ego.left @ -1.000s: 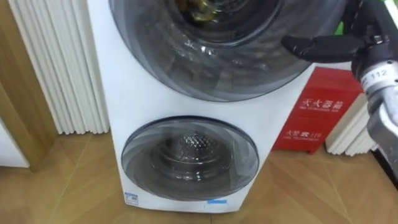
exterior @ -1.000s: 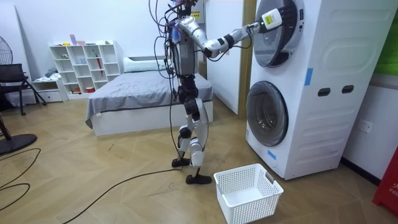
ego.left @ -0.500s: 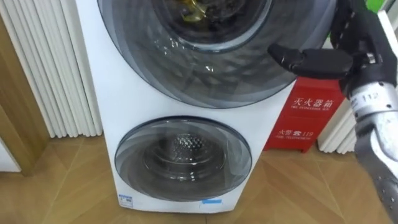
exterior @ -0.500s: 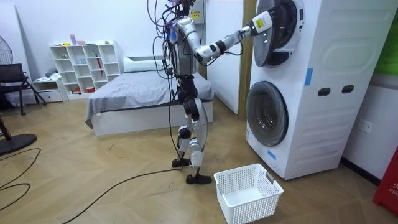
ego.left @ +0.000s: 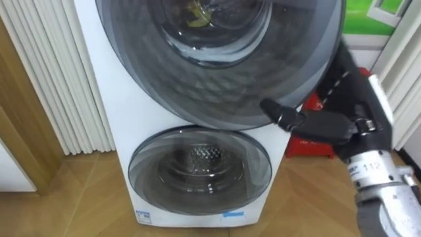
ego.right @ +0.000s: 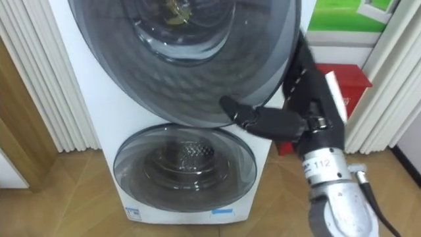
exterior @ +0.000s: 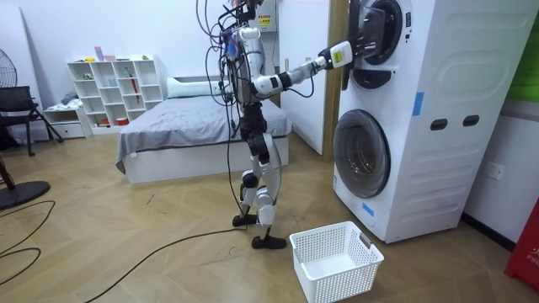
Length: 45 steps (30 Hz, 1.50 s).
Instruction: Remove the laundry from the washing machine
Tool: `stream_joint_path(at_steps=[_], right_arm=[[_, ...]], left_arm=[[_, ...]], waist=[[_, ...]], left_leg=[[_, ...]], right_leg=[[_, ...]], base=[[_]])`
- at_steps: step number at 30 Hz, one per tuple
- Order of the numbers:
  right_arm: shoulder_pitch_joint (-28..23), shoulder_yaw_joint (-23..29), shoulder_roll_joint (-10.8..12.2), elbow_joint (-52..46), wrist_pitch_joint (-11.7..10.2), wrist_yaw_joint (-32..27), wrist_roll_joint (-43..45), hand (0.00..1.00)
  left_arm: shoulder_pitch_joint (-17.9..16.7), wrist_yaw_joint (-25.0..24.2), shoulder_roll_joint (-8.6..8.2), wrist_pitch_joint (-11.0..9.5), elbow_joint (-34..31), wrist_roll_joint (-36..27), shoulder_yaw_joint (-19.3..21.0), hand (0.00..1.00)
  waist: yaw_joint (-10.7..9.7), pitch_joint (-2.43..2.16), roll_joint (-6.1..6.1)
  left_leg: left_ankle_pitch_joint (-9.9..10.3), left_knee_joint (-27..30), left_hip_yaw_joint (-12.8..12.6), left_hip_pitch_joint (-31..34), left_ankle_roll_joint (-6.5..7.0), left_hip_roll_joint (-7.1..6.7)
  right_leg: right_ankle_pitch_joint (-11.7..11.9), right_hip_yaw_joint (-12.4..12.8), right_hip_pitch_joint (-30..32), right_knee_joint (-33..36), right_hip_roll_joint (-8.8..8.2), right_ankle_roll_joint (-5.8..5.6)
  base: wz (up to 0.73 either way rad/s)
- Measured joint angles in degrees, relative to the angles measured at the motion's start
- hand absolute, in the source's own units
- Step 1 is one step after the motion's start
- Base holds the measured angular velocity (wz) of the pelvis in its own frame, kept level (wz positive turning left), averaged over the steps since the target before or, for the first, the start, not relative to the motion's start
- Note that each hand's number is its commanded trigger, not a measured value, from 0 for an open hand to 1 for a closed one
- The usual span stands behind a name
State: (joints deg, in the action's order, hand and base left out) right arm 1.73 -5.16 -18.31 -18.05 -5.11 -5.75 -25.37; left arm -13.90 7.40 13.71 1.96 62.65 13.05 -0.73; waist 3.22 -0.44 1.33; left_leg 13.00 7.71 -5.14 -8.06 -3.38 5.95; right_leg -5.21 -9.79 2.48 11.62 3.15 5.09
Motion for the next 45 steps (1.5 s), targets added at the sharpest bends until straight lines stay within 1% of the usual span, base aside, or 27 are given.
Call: stream_joint_path(at_steps=[1, 6, 10, 13, 16, 20, 22, 25, 28, 30, 32, 35, 37, 40, 43, 45], right_arm=[[-0.85, -0.01, 0.01, -0.92, 0.0, 0.27, -0.28, 0.0], [-2.44, -0.31, 0.01, -3.1, 0.07, 0.69, -1.14, 0.0], [-2.52, -0.48, 0.02, -3.22, 0.14, 1.63, -1.25, 0.0], [-2.52, -0.94, 0.03, -3.31, 0.14, 2.47, -1.09, 0.0], [-2.52, -1.63, 0.03, -3.63, 0.17, 3.49, -1.03, 0.0], [-2.52, -2.43, 0.05, -4.17, 0.26, 4.34, -0.96, 0.0], [-2.51, -2.44, 0.05, -4.76, 0.82, 4.75, -0.97, 0.0], [-2.51, -2.42, 0.05, -5.45, 1.49, 5.68, -0.59, 0.0], [-2.44, -2.37, 0.15, -5.49, 1.51, 6.53, 1.77, 0.0], [-2.44, -2.67, 0.15, -6.37, 1.64, 7.08, 3.24, 0.0], [-2.44, -2.66, 0.14, -7.07, 2.3, 7.2, 3.28, 0.0], [-2.44, -2.85, 0.24, -7.36, 2.45, 7.29, 3.22, 0.0], [-2.44, -2.92, 0.6, -7.63, 2.78, 7.29, 3.42, 0.0], [-2.43, -2.91, 0.86, -7.8, 3.16, 7.23, 5.08, 0.0], [-2.44, -2.92, 1.69, -7.79, 3.24, 7.18, 5.21, 0.0], [-2.45, -3.07, 2.16, -7.76, 3.53, 7.18, 5.22, 0.0]], left_arm=[[-0.03, 0.0, -0.05, -0.45, 0.54, 0.0, 0.01, 0.0], [0.32, 0.0, -0.1, -1.41, 0.82, 0.02, 0.01, 0.0], [0.74, 0.0, -0.09, -2.31, 0.85, 0.07, 0.01, 0.0], [1.56, 0.0, -0.1, -2.43, 0.89, 0.03, -0.48, 0.0], [1.85, 0.0, -0.12, -2.44, 0.91, 0.07, -1.92, 0.0], [2.97, -0.01, -0.12, -2.44, 1.45, 0.09, -3.3, 0.0], [3.34, -0.04, -0.12, -2.44, 1.41, 0.09, -4.0, 0.0], [3.83, -0.23, -0.12, -2.44, 1.44, 0.32, -4.01, 0.0], [4.56, -0.46, -0.1, -2.44, 1.46, 0.43, -3.99, 0.0], [5.25, -0.43, -0.08, -2.52, 1.64, 0.39, -3.99, 0.0], [5.62, -0.37, -0.02, -2.79, 2.3, 0.27, -4.0, 0.0], [5.52, -0.18, 0.0, -3.47, 2.71, 0.12, -4.04, 0.0], [5.35, -0.16, 0.13, -3.51, 2.82, 0.22, -4.01, 0.0], [5.27, -0.19, 0.53, -3.47, 2.81, 0.88, -3.99, 0.0], [5.37, -0.35, 1.03, -3.44, 2.8, 2.68, -4.1, 0.0], [5.44, -0.35, 1.2, -3.51, 2.76, 2.83, -4.25, 0.0]], waist=[[0.0, 0.02, -0.1], [-0.3, 0.03, -0.21], [-0.32, -0.09, -0.02], [-1.02, -0.23, 0.25], [-1.47, -0.23, 0.31], [-1.71, -0.19, 0.37], [-1.71, -0.15, 0.37], [-1.92, -0.08, 0.46], [-1.98, 0.0, 0.63], [-1.91, 0.0, 0.68], [-1.91, 0.01, 0.71], [-1.55, 0.0, 0.75], [-1.49, 0.01, 0.9], [-0.92, 0.01, 1.44], [-0.63, 0.19, 1.97], [-0.33, 0.18, 2.32]], left_leg=[[0.0, 0.04, 0.0, 0.0, 0.0, 0.01], [-0.02, 0.34, -0.07, -0.02, 0.02, -0.07], [-0.02, 0.56, -1.04, -0.06, 0.02, -0.06], [-0.02, 0.59, -1.52, -0.08, 0.02, 0.0], [-0.02, 0.59, -2.59, -0.34, 0.02, 0.11], [-0.02, 0.58, -2.92, -0.52, 0.02, 0.3], [-0.02, 0.58, -3.34, -0.52, 0.01, 0.36], [-0.02, 0.59, -3.65, -0.54, 0.01, 0.38], [-0.02, 0.58, -4.09, -0.53, 0.01, 0.37], [-0.02, 0.56, -4.05, -0.02, 0.01, 0.37], [-0.02, 0.66, -4.03, 0.24, 0.01, 0.39], [-0.03, 0.71, -3.97, 0.26, 0.01, 0.52], [-0.03, 0.76, -3.94, 0.28, 0.01, 0.62], [-0.03, 1.02, -3.74, 0.54, 0.0, 0.73], [-0.05, 1.06, -2.54, 0.73, -0.04, 0.81], [-0.12, 1.32, -2.12, 1.1, -0.16, 0.83]], right_leg=[[-0.02, 0.12, 0.0, 0.01, 0.03, 0.01], [-0.11, 0.49, 0.03, 0.03, 0.07, -0.11], [-0.12, 1.53, 0.24, 0.12, 0.31, -0.13], [-0.12, 1.94, 0.34, 0.13, 0.43, -0.12], [-0.09, 2.42, 0.36, 0.15, 0.56, -0.06], [0.04, 2.69, 0.5, 0.15, 0.81, 0.15], [0.07, 3.05, 0.66, 0.14, 0.94, 0.2], [0.09, 3.49, 0.84, 0.15, 1.05, 0.24], [0.15, 3.87, 1.03, 0.14, 1.14, 0.33], [0.24, 3.89, 1.77, 0.23, 1.15, 0.47], [0.27, 3.95, 2.0, 0.23, 1.22, 0.52], [0.35, 3.94, 2.05, 0.2, 1.41, 0.67], [0.39, 3.94, 2.07, 0.18, 1.52, 0.75], [0.38, 3.96, 2.32, 0.32, 1.63, 0.97], [0.29, 3.67, 2.72, 0.87, 1.67, 1.33], [-0.01, 3.34, 2.81, 1.03, 1.61, 1.4]], base=[[0.0], [0.0], [-0.1], [-0.06], [-0.12], [-0.09], [-0.1], [-0.09], [-0.1], [-0.13], [-0.03], [-0.03], [-0.03], [-0.01], [0.01], [0.05]])
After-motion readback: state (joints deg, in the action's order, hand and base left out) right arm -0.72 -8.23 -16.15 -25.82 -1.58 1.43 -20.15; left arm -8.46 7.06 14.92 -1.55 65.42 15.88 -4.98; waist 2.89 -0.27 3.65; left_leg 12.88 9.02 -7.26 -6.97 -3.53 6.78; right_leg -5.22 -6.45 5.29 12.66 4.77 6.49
